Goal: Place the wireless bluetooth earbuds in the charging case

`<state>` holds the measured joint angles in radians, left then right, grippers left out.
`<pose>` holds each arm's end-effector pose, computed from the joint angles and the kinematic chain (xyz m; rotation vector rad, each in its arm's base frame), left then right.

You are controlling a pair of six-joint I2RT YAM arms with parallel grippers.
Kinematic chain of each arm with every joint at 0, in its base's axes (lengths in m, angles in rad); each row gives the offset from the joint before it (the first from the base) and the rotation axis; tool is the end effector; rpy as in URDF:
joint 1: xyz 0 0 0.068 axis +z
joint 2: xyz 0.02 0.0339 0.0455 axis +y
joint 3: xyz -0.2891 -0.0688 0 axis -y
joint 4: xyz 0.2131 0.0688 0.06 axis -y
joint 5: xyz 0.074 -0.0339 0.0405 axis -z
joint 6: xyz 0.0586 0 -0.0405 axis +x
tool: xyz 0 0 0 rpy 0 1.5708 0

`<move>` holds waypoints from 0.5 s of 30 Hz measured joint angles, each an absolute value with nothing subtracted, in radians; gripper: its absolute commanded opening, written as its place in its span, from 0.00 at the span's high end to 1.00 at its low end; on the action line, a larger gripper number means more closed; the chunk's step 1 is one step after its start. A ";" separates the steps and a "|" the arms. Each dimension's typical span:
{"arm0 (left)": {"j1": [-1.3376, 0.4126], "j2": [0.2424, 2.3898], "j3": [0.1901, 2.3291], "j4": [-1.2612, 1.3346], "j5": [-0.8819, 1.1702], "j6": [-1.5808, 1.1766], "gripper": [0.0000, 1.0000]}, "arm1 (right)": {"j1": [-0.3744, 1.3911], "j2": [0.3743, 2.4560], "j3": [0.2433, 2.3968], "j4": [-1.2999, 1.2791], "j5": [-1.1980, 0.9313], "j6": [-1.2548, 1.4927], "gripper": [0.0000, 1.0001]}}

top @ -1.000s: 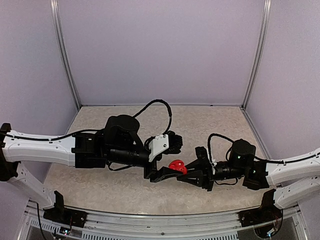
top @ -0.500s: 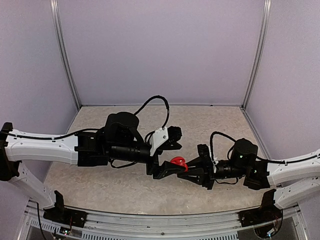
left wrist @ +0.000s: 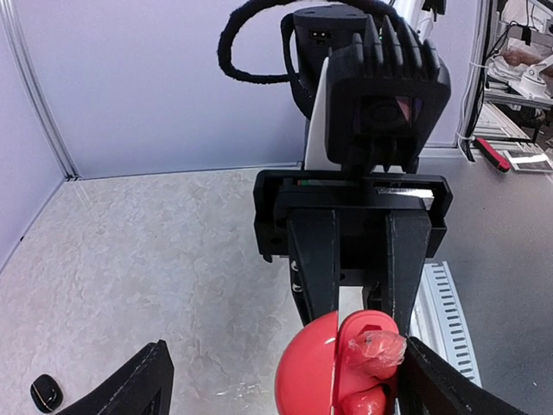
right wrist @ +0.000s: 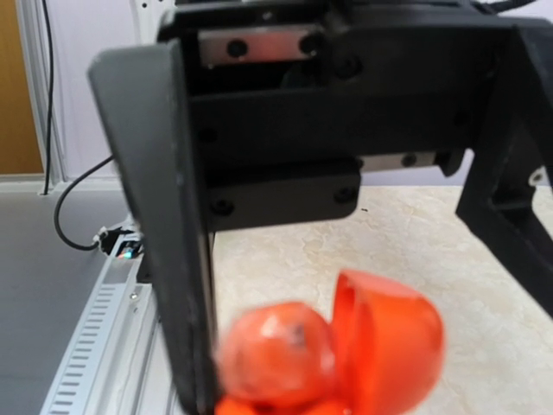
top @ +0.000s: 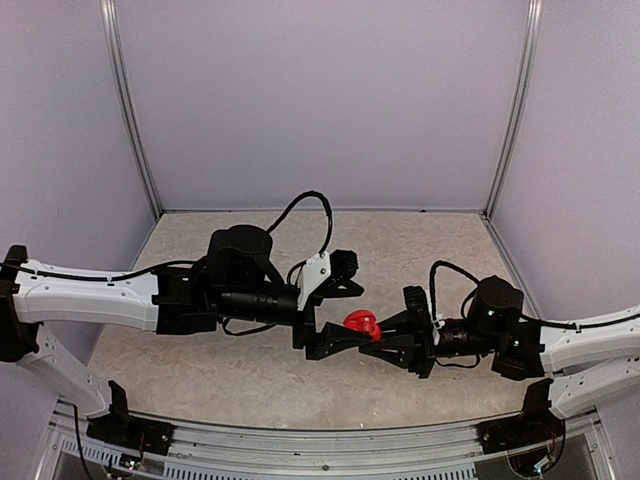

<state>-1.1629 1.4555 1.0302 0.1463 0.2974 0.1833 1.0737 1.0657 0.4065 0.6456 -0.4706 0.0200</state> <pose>0.1154 -0.3103 0.3316 1.3776 1.3772 -0.9423 0.0775 0.1986 0.2817 -1.1856 1.2497 1.2032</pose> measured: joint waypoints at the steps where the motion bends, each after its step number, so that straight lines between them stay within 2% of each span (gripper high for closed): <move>1: -1.162 1.456 1.029 0.150 0.301 0.183 0.13 | 1.074 1.064 0.406 0.646 -0.471 0.020 1.00; 15: -1.147 1.356 0.887 0.196 0.315 0.223 0.09 | 1.084 1.036 0.384 0.696 -0.472 0.031 1.00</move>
